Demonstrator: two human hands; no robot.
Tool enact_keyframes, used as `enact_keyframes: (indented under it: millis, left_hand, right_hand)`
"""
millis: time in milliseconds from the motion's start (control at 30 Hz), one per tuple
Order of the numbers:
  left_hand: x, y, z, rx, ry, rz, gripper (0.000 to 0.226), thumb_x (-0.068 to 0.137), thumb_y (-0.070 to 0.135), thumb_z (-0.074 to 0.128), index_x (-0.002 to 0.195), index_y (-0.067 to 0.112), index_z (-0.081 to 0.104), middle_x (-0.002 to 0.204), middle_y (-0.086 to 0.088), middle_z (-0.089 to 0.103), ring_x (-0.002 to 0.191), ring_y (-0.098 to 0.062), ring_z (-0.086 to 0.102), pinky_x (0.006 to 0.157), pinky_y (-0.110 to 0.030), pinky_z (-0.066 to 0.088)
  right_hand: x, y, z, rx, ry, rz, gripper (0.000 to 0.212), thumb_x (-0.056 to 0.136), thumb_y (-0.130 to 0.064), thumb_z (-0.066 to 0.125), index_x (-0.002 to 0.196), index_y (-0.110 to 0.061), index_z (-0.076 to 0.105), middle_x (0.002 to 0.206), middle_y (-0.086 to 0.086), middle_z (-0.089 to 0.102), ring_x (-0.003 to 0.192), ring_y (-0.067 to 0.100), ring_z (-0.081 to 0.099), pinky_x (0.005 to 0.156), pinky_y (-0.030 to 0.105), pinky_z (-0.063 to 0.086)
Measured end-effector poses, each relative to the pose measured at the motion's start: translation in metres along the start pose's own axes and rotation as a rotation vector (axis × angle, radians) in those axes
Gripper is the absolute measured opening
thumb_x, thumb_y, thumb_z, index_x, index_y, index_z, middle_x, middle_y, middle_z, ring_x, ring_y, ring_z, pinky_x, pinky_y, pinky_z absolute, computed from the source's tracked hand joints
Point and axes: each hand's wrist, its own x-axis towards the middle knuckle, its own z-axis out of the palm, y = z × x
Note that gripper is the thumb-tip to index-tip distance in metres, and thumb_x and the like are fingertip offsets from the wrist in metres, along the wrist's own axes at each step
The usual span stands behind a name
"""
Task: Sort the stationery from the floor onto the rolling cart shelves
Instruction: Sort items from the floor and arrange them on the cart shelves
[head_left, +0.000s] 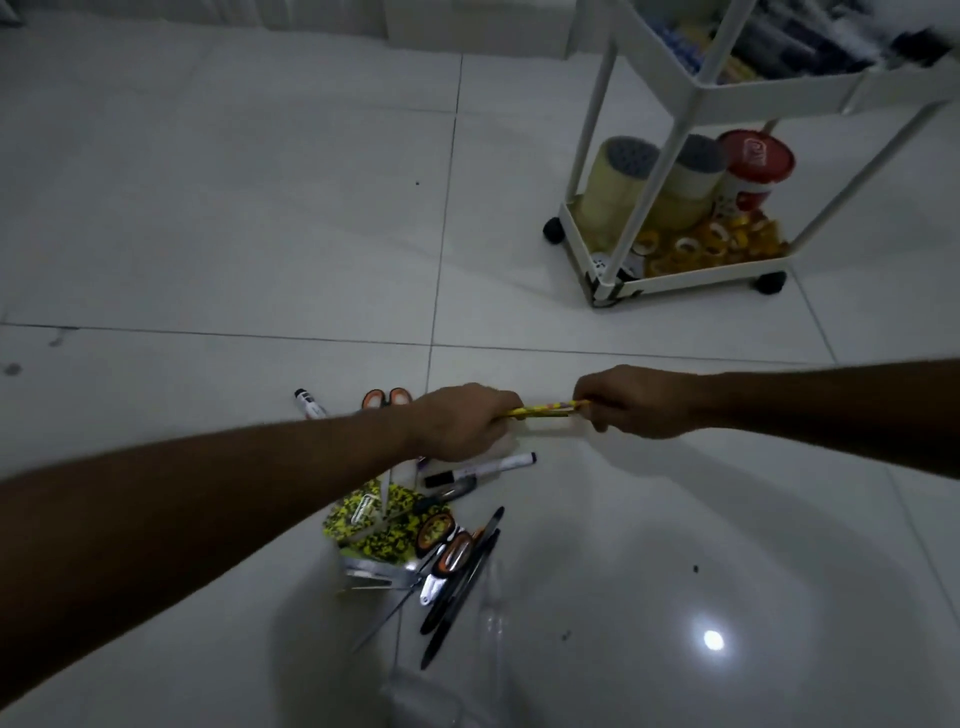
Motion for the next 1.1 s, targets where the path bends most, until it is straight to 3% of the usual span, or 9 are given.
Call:
enact_keyframes:
  millis: [100, 300, 400, 567, 700, 800, 867, 1000, 1100]
  left_hand:
    - [0.007, 0.011, -0.009, -0.164, 0.052, -0.047, 0.021, 0.106, 0.027, 0.046, 0.108, 0.014, 0.062, 0.081, 0.005, 0.062, 0.068, -0.004, 0.055, 0.063, -0.027, 0.044]
    - [0.020, 0.048, -0.007, -0.651, 0.232, -0.264, 0.024, 0.107, 0.033, 0.044, 0.100, 0.025, 0.065, 0.076, 0.006, 0.052, 0.059, -0.004, 0.047, 0.057, -0.025, 0.039]
    - [0.030, 0.077, -0.005, -0.872, 0.208, -0.283, 0.026, 0.108, 0.033, 0.042, 0.094, 0.021, 0.061, 0.068, 0.006, 0.047, 0.053, -0.008, 0.040, 0.051, -0.023, 0.033]
    - [0.038, 0.116, -0.022, -0.897, 0.242, -0.175, 0.025, 0.109, 0.028, 0.041, 0.096, 0.013, 0.056, 0.077, -0.004, 0.052, 0.062, -0.017, 0.048, 0.054, -0.030, 0.041]
    - [0.048, 0.136, -0.071, -0.746, 0.348, -0.132, 0.025, 0.101, 0.042, 0.054, 0.115, 0.023, 0.064, 0.103, -0.002, 0.069, 0.087, -0.017, 0.067, 0.076, -0.037, 0.058]
    - [0.062, 0.150, -0.120, -0.687, 0.531, -0.090, 0.032, 0.097, 0.043, 0.061, 0.121, 0.023, 0.063, 0.105, 0.003, 0.067, 0.093, -0.015, 0.067, 0.089, -0.043, 0.058]
    - [0.075, 0.164, -0.158, -0.632, 0.691, -0.021, 0.030, 0.099, 0.038, 0.060, 0.126, 0.024, 0.061, 0.106, 0.008, 0.064, 0.094, -0.012, 0.067, 0.083, -0.033, 0.060]
    - [0.104, 0.194, -0.238, -0.649, 0.952, 0.091, 0.044, 0.103, 0.031, 0.054, 0.146, 0.028, 0.044, 0.122, 0.008, 0.056, 0.101, -0.007, 0.060, 0.061, -0.003, 0.047]
    - [0.124, 0.204, -0.279, -0.746, 0.933, 0.139, 0.047, 0.100, 0.036, 0.055, 0.146, 0.036, 0.045, 0.128, 0.006, 0.063, 0.115, -0.015, 0.062, 0.094, -0.032, 0.056]
  right_hand:
    - [-0.017, 0.012, -0.012, 0.304, 0.085, 0.056, 0.017, 0.103, -0.023, 0.054, 0.089, -0.022, 0.063, 0.066, -0.016, 0.067, 0.057, 0.002, 0.057, 0.056, 0.017, 0.044]
    - [-0.017, 0.023, 0.010, 1.316, 0.597, 0.184, 0.028, 0.094, -0.026, 0.068, 0.115, -0.008, 0.063, 0.096, 0.012, 0.068, 0.070, 0.024, 0.062, 0.062, 0.036, 0.054]
    - [-0.013, -0.004, 0.021, 1.376, 0.635, 0.096, 0.023, 0.097, -0.028, 0.064, 0.102, -0.006, 0.067, 0.090, 0.009, 0.067, 0.068, 0.020, 0.060, 0.062, 0.033, 0.052]
    - [-0.018, -0.023, 0.007, 1.400, 0.815, 0.043, 0.020, 0.099, -0.020, 0.061, 0.101, -0.002, 0.069, 0.087, 0.011, 0.072, 0.072, 0.020, 0.067, 0.067, 0.031, 0.056]
    - [-0.040, -0.012, -0.044, 1.355, 1.004, -0.014, 0.026, 0.104, -0.023, 0.053, 0.100, -0.001, 0.067, 0.088, 0.017, 0.075, 0.082, 0.033, 0.073, 0.075, 0.039, 0.061]
    - [-0.060, 0.003, -0.104, 1.350, 1.165, -0.052, 0.027, 0.106, -0.027, 0.046, 0.096, -0.009, 0.064, 0.074, 0.014, 0.063, 0.057, 0.027, 0.064, 0.056, 0.038, 0.057]
    - [-0.070, 0.018, -0.150, 1.365, 1.224, -0.024, 0.025, 0.108, -0.027, 0.042, 0.100, -0.013, 0.062, 0.069, 0.006, 0.050, 0.048, 0.018, 0.048, 0.048, 0.030, 0.044]
    - [-0.079, 0.040, -0.234, 1.384, 1.056, 0.072, 0.019, 0.104, -0.014, 0.037, 0.101, -0.008, 0.055, 0.067, 0.003, 0.045, 0.050, 0.014, 0.039, 0.047, 0.028, 0.036]
    - [-0.070, 0.048, -0.279, 1.341, 0.924, 0.069, 0.018, 0.101, -0.006, 0.039, 0.099, -0.005, 0.057, 0.070, 0.007, 0.049, 0.059, 0.017, 0.046, 0.053, 0.030, 0.043]
